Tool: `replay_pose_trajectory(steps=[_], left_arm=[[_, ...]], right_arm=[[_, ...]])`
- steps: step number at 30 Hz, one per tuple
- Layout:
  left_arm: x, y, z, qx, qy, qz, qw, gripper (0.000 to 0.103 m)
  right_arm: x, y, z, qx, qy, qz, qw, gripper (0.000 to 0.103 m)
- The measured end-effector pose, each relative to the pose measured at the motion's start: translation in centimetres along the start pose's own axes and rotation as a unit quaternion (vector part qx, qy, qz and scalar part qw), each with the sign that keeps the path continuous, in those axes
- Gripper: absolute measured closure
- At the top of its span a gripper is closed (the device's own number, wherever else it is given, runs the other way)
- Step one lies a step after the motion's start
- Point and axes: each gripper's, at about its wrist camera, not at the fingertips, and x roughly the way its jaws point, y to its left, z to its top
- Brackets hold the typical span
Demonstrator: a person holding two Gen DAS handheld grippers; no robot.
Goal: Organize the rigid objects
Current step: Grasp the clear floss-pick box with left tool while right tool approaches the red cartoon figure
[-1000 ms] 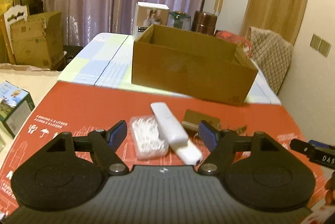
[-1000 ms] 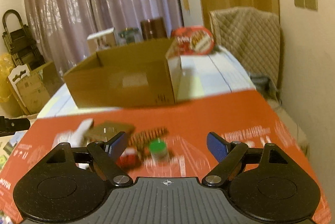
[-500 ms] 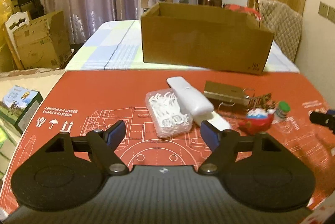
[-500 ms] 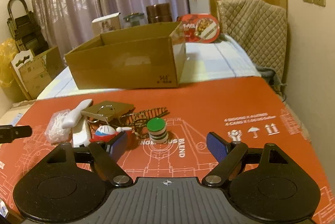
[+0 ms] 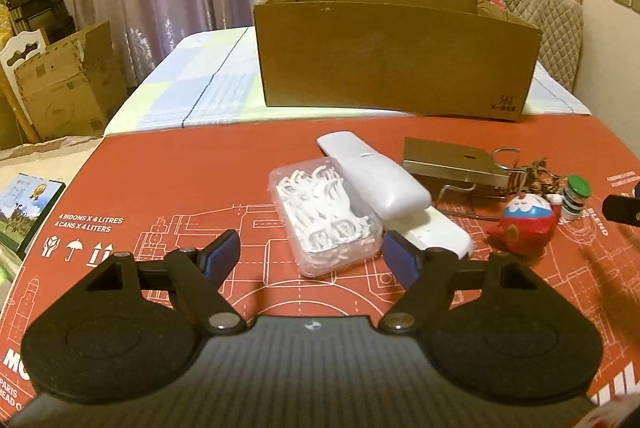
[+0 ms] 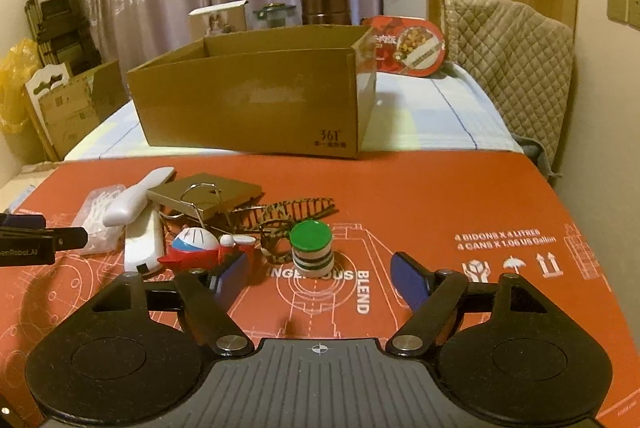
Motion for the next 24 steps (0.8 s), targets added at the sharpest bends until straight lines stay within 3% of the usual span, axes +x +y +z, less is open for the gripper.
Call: replay_pose_trajectory(steps=[14,16,24], left_arm=[[3.7,-0.7,0.6,-0.016,0.020,-0.006,0.9997,0.032],[4.0,-0.7,0.7,-0.016,0.017,-0.008,0.9997,0.042],[2.5,0.2,-0.1,-0.023,0.026,-0.008,0.9994,0.046]], right_arm=[[1.3,-0.6,0.0,0.027,0.018,-0.012,0.999,0.031],[1.4,-0.6,0.0,0.026,0.018,-0.013,0.999,0.031],[1.6,-0.1,0.0,0.021,0.020,-0.009,1.000,0.031]])
